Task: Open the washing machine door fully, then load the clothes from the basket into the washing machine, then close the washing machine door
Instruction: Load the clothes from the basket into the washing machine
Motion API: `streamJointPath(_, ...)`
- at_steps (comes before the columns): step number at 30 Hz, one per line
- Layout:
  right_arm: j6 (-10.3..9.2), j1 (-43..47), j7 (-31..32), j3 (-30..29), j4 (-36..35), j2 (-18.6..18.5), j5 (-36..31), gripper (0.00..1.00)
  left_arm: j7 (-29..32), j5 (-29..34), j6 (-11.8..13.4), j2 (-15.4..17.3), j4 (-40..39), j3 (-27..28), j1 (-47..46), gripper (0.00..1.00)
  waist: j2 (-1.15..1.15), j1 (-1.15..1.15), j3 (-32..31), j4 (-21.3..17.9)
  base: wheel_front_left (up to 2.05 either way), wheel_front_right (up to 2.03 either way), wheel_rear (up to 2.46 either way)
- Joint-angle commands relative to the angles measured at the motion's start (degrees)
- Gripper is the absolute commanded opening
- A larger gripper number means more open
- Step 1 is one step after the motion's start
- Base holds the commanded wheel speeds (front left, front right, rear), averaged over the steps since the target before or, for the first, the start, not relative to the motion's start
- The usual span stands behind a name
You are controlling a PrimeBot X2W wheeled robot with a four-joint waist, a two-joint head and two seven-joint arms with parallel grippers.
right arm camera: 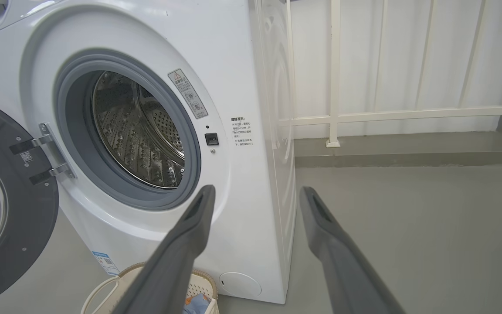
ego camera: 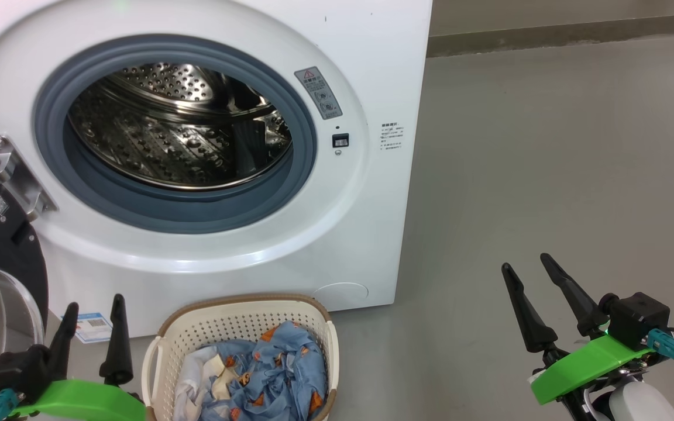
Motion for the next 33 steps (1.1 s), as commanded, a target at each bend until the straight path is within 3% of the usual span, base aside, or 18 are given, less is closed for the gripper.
streamJointPath(1,0.09,-0.9,-0.7,1.0,-1.5,-0.3,-0.2,1.00,-0.5,-0.1,0.1,1.8,-1.5,2.2,-1.5,1.00,0.00,0.00,0.0,0.0,0.00,0.00,0.00)
streamJointPath(20,0.09,-0.9,-0.7,0.8,-1.5,-0.1,-0.3,1.00,-0.5,0.1,0.2,2.0,-1.5,2.1,-1.7,1.00,0.00,0.00,1.0,0.1,0.00,0.00,0.00)
streamJointPath(33,0.09,-2.4,-0.7,-0.1,-2.6,1.4,-1.2,1.00,0.0,0.8,0.4,3.3,-1.3,1.3,-4.7,1.00,0.00,0.00,7.0,-0.4,0.00,0.00,0.00)
